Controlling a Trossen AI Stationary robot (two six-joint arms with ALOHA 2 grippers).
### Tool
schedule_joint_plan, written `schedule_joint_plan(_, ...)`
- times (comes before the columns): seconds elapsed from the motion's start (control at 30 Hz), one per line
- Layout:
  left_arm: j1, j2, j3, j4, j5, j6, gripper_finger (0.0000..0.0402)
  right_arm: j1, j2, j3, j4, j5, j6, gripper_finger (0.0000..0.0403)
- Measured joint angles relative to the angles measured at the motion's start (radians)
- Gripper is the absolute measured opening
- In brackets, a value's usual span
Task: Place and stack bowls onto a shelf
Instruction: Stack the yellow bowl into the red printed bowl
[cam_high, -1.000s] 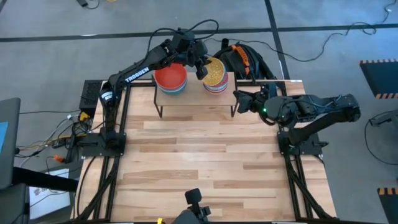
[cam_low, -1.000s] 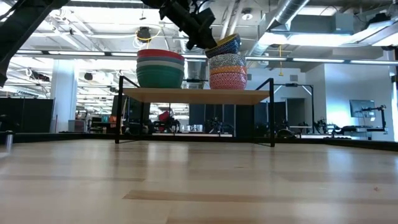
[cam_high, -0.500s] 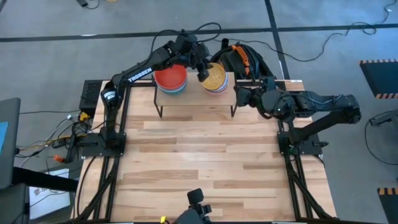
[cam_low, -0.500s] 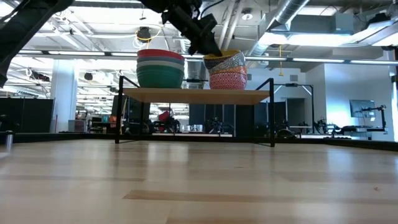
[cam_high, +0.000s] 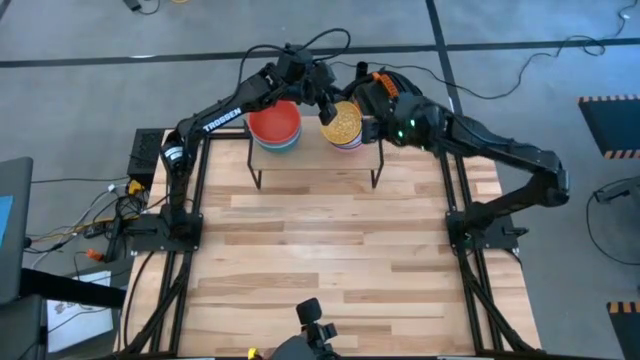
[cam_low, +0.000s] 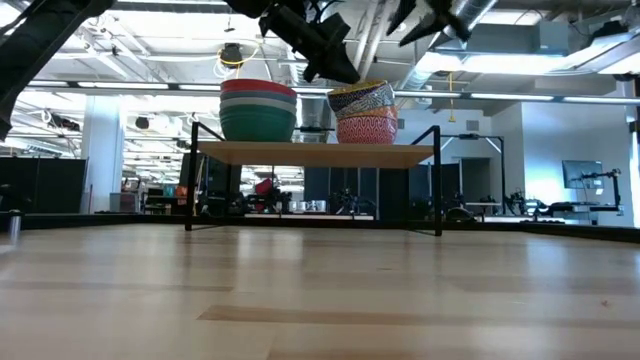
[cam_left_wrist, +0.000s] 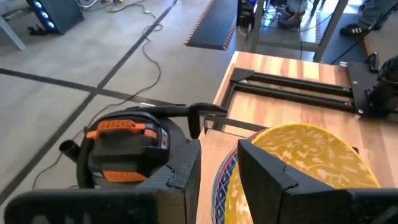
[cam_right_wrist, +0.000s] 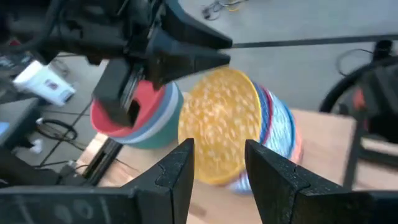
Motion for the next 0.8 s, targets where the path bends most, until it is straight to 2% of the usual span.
schedule_joint_plan(0.23,0.024,-0.064,0.000,-0.024,-0.010,0.010,0.0092,-0.167,0.067,0.000,0.135,-0.300,-0.198,0.0168)
schedule_joint_plan(0.33,0.033,-0.080,0.000,-0.091,-0.013,0.029,0.0092,-0.209,0.104,0.000,0.159,-0.386,-0.259,0.0168)
schedule_joint_plan(0.6,0.034,-0.068,-0.001,-0.304,-0.009,0.098,0.0091,-0.274,0.147,0.000,0.134,-0.410,-0.299,0.0168)
schedule_joint_plan(0.8,0.031,-0.068,0.000,-0.289,-0.009,0.094,0.0091,-0.308,0.153,0.002,0.076,-0.393,-0.304,0.0168)
